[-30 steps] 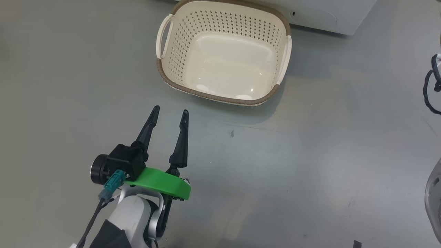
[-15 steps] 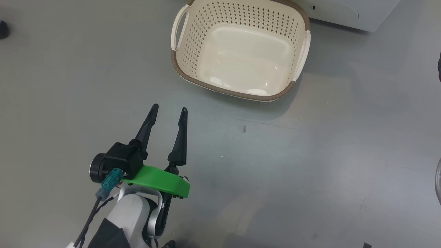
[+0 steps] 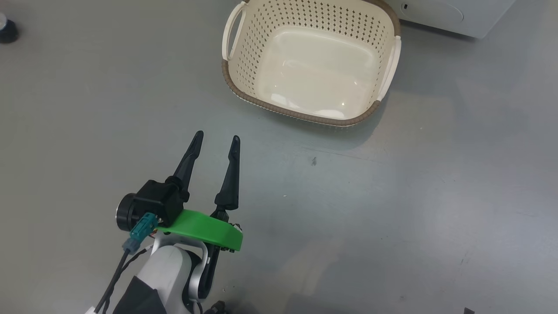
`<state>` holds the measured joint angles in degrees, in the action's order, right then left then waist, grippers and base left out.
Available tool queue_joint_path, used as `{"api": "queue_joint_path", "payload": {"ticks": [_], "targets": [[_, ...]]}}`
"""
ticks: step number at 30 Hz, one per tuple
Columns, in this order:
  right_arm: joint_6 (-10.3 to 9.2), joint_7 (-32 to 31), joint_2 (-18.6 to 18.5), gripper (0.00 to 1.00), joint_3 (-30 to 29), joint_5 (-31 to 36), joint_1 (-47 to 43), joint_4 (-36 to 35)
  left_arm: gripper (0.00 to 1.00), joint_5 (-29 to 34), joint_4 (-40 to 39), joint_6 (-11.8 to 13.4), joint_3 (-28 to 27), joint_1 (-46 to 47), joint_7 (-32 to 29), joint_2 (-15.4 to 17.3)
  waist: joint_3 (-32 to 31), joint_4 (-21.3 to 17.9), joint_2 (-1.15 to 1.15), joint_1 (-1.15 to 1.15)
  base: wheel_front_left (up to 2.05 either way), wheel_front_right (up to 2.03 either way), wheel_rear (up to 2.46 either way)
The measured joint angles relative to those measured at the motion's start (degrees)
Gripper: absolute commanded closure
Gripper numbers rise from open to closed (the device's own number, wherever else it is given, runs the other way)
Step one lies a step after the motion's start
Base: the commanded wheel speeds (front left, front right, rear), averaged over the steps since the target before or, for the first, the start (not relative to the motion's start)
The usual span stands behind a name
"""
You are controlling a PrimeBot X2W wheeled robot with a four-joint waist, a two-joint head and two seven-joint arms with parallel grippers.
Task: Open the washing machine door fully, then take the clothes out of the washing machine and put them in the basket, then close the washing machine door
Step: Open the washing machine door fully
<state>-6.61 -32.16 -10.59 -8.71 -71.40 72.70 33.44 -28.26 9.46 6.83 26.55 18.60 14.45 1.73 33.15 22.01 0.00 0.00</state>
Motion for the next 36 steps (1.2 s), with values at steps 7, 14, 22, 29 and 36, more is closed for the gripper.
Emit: {"api": "queue_joint_path", "payload": {"ticks": [7,14,22,29,36], "targets": [[-0.19,-0.98,-0.08,1.0,-1.18,-1.32,1.93,2.63,0.0,0.0,-0.07,0.0,0.23,0.01,0.0,-0.03,0.2,0.13,0.0,0.0,0.0,0.0,0.0],[-0.6,-2.47,-0.35,1.0,-1.75,-2.19,3.81,4.88,0.0,0.0,-0.25,0.0,0.46,0.02,0.0,-0.03,0.53,0.15,0.0,0.0,0.0,0.0,0.0],[-0.63,-3.41,-0.3,1.0,-3.18,-3.71,5.57,7.12,0.0,0.0,-0.45,0.0,0.96,0.07,0.0,-0.04,0.93,0.17,0.0,0.0,0.0,0.0,0.0],[-0.63,-5.33,-0.47,1.0,-3.34,-4.21,6.43,8.89,0.0,0.01,-0.44,0.0,0.96,0.07,0.0,-0.05,1.02,0.01,0.0,0.0,0.0,0.0,0.0],[-0.63,-7.11,-0.66,1.0,-2.71,-4.21,6.64,10.7,0.0,0.04,-0.44,0.0,0.88,0.08,0.0,-0.05,0.79,-0.4,0.0,0.0,0.0,0.0,0.0]]}}
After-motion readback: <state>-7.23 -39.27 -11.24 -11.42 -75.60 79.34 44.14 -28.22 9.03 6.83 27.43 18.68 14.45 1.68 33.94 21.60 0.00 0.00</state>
